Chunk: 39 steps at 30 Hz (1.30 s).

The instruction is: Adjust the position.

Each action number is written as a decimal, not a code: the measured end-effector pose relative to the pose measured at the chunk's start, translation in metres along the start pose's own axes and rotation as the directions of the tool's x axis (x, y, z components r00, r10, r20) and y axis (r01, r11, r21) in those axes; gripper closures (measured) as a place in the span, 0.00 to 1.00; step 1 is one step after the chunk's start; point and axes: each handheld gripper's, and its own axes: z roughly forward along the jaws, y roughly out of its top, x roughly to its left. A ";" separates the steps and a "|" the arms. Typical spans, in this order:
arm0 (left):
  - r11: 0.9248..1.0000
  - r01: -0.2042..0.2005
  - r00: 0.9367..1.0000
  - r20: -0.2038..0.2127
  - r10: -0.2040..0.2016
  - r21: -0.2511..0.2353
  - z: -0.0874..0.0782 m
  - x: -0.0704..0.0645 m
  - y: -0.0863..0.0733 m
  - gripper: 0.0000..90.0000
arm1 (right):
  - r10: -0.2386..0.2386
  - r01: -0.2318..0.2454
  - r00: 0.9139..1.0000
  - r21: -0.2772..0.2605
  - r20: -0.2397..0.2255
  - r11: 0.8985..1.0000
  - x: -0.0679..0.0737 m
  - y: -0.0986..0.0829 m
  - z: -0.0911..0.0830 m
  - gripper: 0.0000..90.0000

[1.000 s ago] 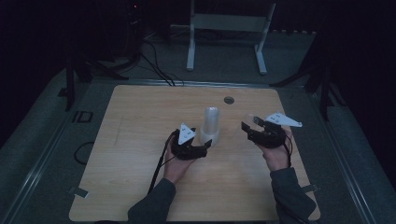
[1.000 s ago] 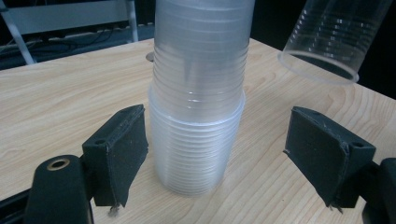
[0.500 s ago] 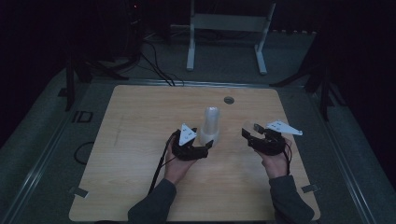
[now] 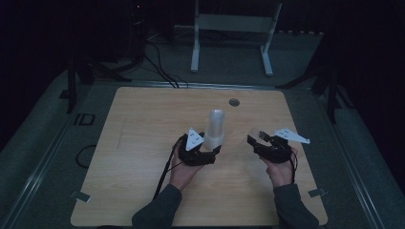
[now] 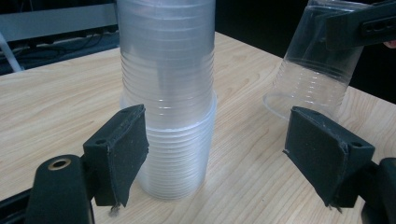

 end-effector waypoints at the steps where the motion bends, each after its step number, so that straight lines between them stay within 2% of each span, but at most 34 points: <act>1: 1.000 0.000 1.000 0.000 0.000 0.000 0.000 0.000 0.000 0.23 | 0.000 0.000 1.000 0.000 0.000 1.000 0.000 0.000 0.000 0.45; 3: 1.000 -0.001 1.000 0.003 0.001 0.000 0.000 -0.001 0.000 0.23 | 0.034 -0.034 0.999 -0.003 -0.027 0.999 -0.002 -0.002 0.000 0.45; 6: 1.000 -0.005 1.000 0.006 0.005 -0.002 0.000 -0.002 0.001 0.23 | 0.057 -0.057 0.998 -0.002 -0.039 0.998 -0.003 -0.004 0.001 0.45; 19: 1.000 -0.023 1.000 0.021 0.023 -0.003 0.000 -0.006 0.004 0.23 | 0.088 -0.088 0.995 -0.009 -0.040 0.996 -0.003 -0.011 0.003 0.46; 22: 1.000 -0.022 0.999 0.028 0.022 -0.001 0.000 -0.008 0.005 0.23 | 0.131 -0.132 0.990 -0.023 -0.060 0.991 -0.005 -0.012 0.001 0.46; 25: 1.000 -0.029 0.999 0.033 0.029 0.003 0.001 -0.010 0.005 0.23 | 0.173 -0.175 0.983 -0.032 -0.061 0.984 -0.008 -0.013 0.000 0.46; 31: 0.999 -0.037 0.998 0.046 0.037 0.005 0.003 -0.014 0.006 0.23 | 0.220 -0.223 0.974 -0.048 -0.057 0.974 -0.012 -0.017 -0.003 0.46; 37: 0.999 -0.043 0.998 0.053 0.042 0.002 0.004 -0.016 0.008 0.23 | 0.245 -0.249 0.968 -0.060 -0.060 0.967 -0.015 -0.019 -0.004 0.46; 39: 0.999 -0.042 0.997 0.062 0.041 0.004 0.005 -0.017 0.009 0.23 | 0.268 -0.272 0.961 -0.071 -0.066 0.960 -0.016 -0.021 -0.005 0.46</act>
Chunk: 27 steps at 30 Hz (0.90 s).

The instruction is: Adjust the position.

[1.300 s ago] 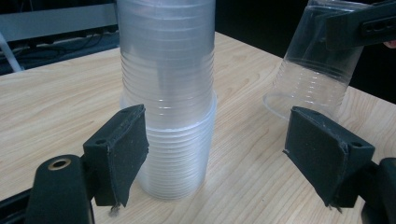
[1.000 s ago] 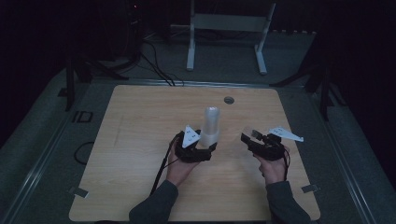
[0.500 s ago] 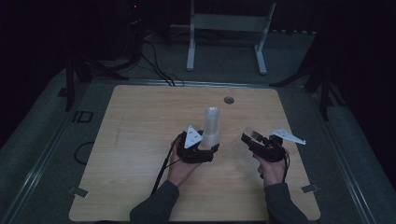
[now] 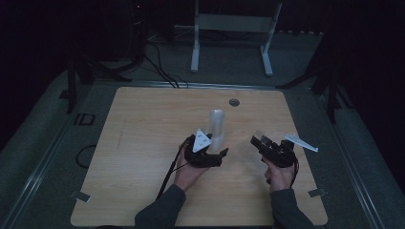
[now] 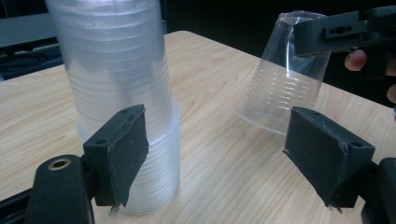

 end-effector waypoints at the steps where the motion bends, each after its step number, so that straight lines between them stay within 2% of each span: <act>1: 1.000 0.001 1.000 0.002 -0.001 0.001 0.001 0.000 0.000 0.23 | 0.005 -0.005 1.000 -0.001 0.001 1.000 -0.001 0.000 0.000 0.46; 3: 1.000 -0.005 1.000 0.004 0.005 0.003 0.002 -0.002 0.001 0.23 | 0.037 -0.038 0.999 -0.009 -0.018 0.999 -0.003 0.000 -0.001 0.46; 11: 1.000 -0.028 0.999 0.025 0.027 0.014 0.009 -0.010 0.005 0.23 | 0.062 -0.063 0.998 -0.023 -0.026 0.998 -0.004 -0.001 -0.003 0.46; 21: 0.999 -0.025 0.999 0.038 0.024 0.020 0.017 -0.014 0.006 0.23 | 0.079 -0.081 0.995 -0.026 -0.057 0.996 -0.004 -0.001 -0.004 0.46; 24: 0.999 -0.028 0.999 0.042 0.027 0.020 0.019 -0.016 0.007 0.23 | 0.108 -0.110 0.991 -0.029 -0.079 0.993 -0.006 -0.001 -0.004 0.46; 27: 0.999 -0.030 0.999 0.045 0.029 0.019 0.020 -0.017 0.009 0.24 | 0.112 -0.115 0.990 -0.032 -0.082 0.993 -0.007 -0.001 -0.004 0.46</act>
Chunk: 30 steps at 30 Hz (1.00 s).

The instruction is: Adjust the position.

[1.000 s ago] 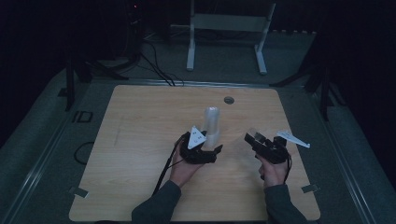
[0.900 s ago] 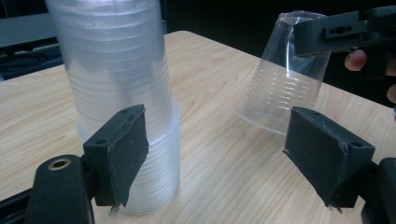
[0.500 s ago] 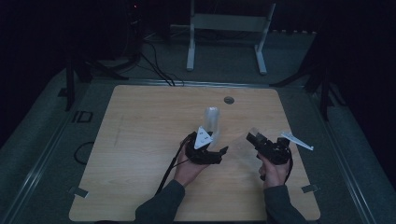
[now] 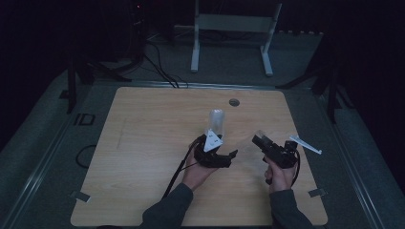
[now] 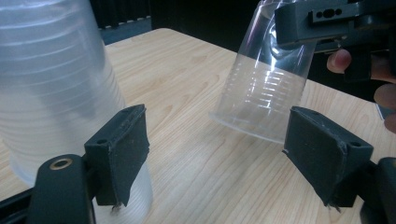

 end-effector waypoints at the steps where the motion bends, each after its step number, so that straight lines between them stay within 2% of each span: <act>1: 1.000 0.000 1.000 0.000 0.000 0.000 0.000 0.000 0.000 0.24 | 0.000 0.000 1.000 0.000 0.000 1.000 0.000 0.000 0.000 0.46; 7: 1.000 -0.001 0.999 0.038 0.000 0.018 0.005 0.000 0.005 0.28 | 0.014 -0.014 1.000 -0.003 -0.013 1.000 0.000 0.000 0.000 0.46; 13: 1.000 -0.010 0.999 0.053 0.009 0.029 0.008 -0.001 0.007 0.29 | 0.023 -0.023 0.999 -0.003 -0.023 1.000 0.000 0.000 -0.001 0.46; 14: 0.999 -0.030 0.998 0.061 0.028 0.030 0.010 -0.002 0.009 0.29 | 0.023 -0.023 0.999 -0.002 -0.026 1.000 0.000 0.000 0.000 0.46; 17: 0.998 -0.052 0.996 0.072 0.050 0.027 0.013 -0.005 0.010 0.29 | 0.032 -0.032 0.999 -0.003 -0.033 0.999 0.001 0.000 0.000 0.46; 23: 0.997 -0.074 0.993 0.093 0.071 0.025 0.019 -0.009 0.012 0.25 | 0.052 -0.053 0.997 -0.005 -0.048 0.999 0.000 0.001 0.000 0.46; 30: 0.995 -0.094 0.991 0.095 0.092 0.016 0.026 -0.013 0.014 0.19 | 0.075 -0.075 0.995 0.002 -0.068 0.997 0.000 0.000 0.002 0.46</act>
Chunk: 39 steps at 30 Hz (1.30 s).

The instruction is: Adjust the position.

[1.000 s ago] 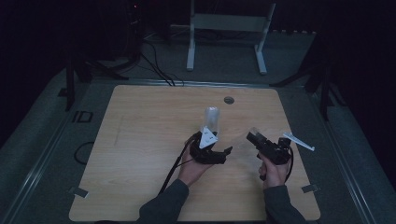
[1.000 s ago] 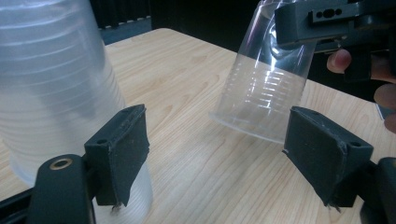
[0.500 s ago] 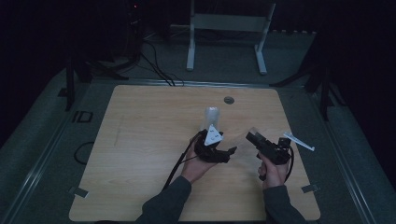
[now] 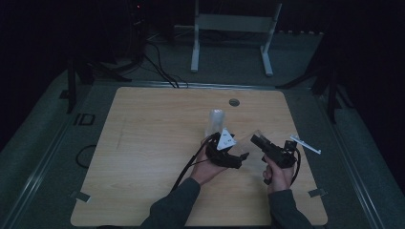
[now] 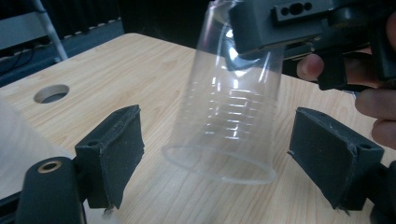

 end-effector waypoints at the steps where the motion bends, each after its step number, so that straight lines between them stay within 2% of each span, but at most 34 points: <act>1: 1.000 -0.012 1.000 0.002 0.012 0.005 0.003 -0.001 0.000 0.19 | 0.007 -0.007 1.000 0.002 -0.002 1.000 0.000 0.000 0.000 0.46; 21: 0.999 -0.034 0.999 -0.003 0.034 0.022 0.021 -0.007 0.000 0.19 | 0.079 -0.078 0.996 0.008 -0.041 0.997 0.000 0.000 0.002 0.46; 28: 0.999 -0.029 1.000 -0.009 0.030 0.026 0.023 -0.006 -0.001 0.19 | 0.128 -0.128 0.989 0.014 -0.079 0.992 -0.003 0.000 0.002 0.46; 39: 0.999 -0.032 0.999 -0.024 0.033 0.031 0.023 -0.006 -0.002 0.25 | 0.145 -0.144 0.986 0.012 -0.081 0.989 -0.004 0.001 0.001 0.46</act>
